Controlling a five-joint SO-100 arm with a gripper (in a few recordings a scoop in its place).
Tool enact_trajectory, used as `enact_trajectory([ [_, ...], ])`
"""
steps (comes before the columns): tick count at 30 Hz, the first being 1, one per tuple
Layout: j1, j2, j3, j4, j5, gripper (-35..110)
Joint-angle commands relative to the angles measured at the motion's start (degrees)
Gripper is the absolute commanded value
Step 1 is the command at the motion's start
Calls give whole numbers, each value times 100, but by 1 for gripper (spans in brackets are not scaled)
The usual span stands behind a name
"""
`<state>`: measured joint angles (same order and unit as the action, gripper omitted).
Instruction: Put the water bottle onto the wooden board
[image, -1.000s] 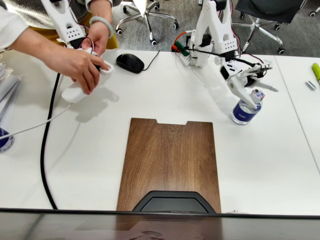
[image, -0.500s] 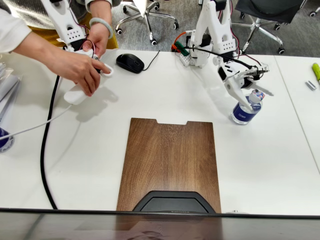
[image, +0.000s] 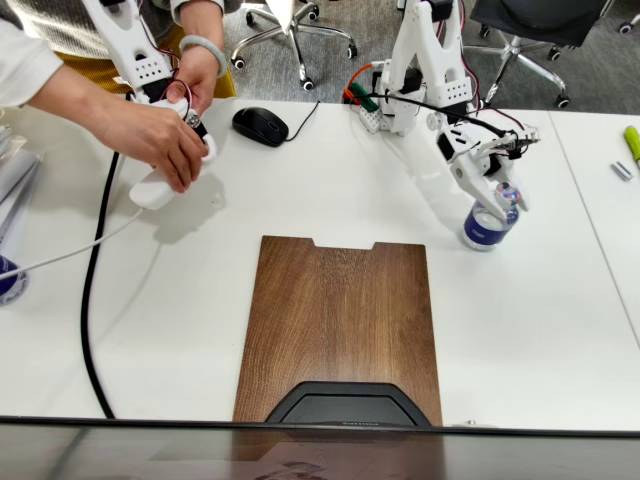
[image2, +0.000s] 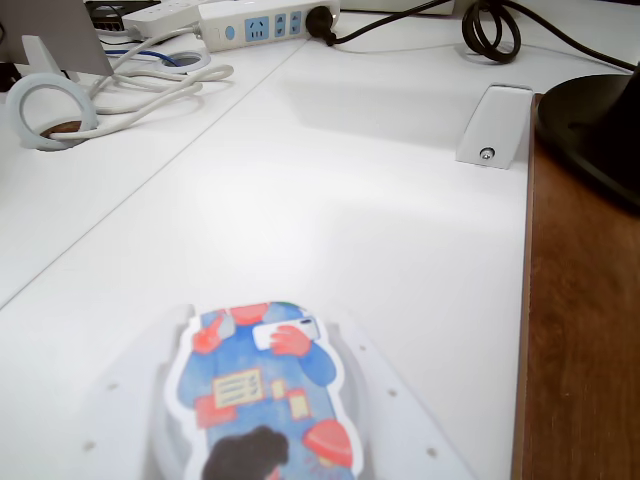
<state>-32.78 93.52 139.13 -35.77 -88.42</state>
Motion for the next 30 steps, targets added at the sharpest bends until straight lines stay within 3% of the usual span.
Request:
enact_trajectory([
  [1, -44, 132, 9, -26, -62, 0],
  [18, 79, 747, -202, 35, -677, 0],
  [30, 422, 2065, -290, 1274, -1002, 0],
])
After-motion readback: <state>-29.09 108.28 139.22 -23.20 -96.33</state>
